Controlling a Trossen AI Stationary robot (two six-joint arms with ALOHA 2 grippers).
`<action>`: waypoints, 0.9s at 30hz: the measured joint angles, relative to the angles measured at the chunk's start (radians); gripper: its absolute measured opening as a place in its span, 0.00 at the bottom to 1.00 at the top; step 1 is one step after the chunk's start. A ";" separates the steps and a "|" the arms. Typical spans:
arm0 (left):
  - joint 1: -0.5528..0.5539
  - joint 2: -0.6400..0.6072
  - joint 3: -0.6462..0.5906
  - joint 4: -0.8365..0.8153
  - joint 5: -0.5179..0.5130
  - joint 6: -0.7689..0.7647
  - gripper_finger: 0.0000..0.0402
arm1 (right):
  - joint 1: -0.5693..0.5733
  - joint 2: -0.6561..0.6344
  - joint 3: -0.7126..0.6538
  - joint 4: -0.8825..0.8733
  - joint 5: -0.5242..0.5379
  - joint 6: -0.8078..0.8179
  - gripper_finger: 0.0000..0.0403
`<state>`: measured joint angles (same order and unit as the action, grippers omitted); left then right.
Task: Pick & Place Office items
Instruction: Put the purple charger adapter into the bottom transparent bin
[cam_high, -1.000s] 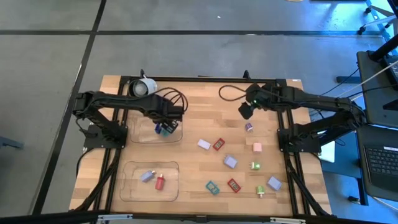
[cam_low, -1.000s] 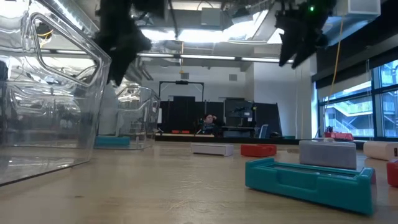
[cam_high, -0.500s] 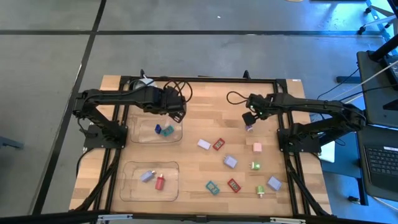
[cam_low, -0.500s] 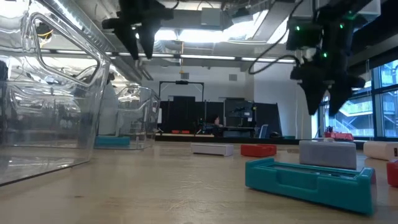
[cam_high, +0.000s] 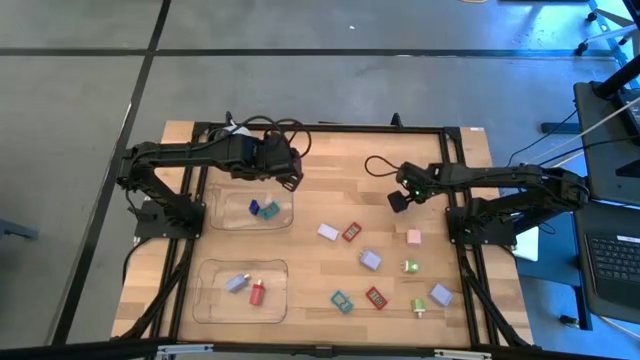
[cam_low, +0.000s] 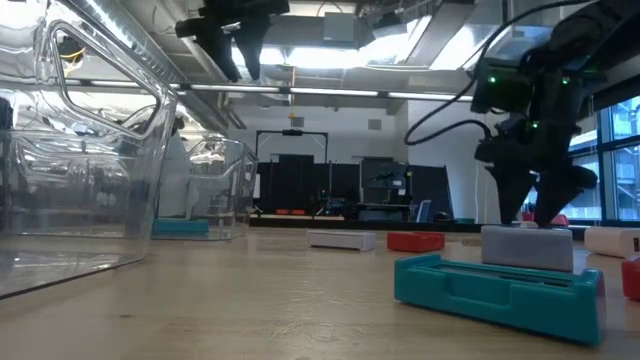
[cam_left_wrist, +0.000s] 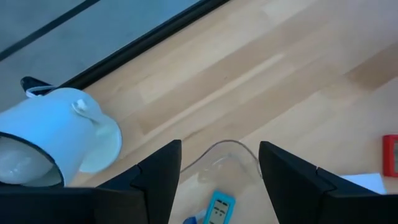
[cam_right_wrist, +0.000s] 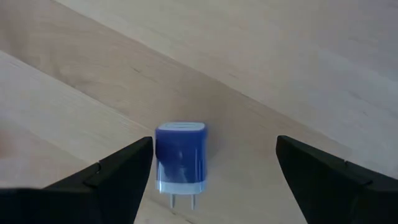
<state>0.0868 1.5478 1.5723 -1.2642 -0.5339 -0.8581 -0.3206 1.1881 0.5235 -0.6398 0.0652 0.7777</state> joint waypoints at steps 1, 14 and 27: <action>0.000 0.000 0.000 0.011 0.000 0.000 0.53 | 0.001 0.000 -0.004 0.006 -0.001 -0.001 0.85; 0.000 0.000 0.000 0.087 0.000 0.008 0.53 | 0.058 0.105 -0.034 0.090 0.027 -0.026 0.82; 0.000 0.000 0.000 0.088 0.000 0.003 0.53 | 0.064 0.111 -0.037 0.079 0.047 -0.023 0.45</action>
<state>0.0868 1.5478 1.5723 -1.1767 -0.5336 -0.8556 -0.2562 1.2987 0.4866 -0.5606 0.1127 0.7551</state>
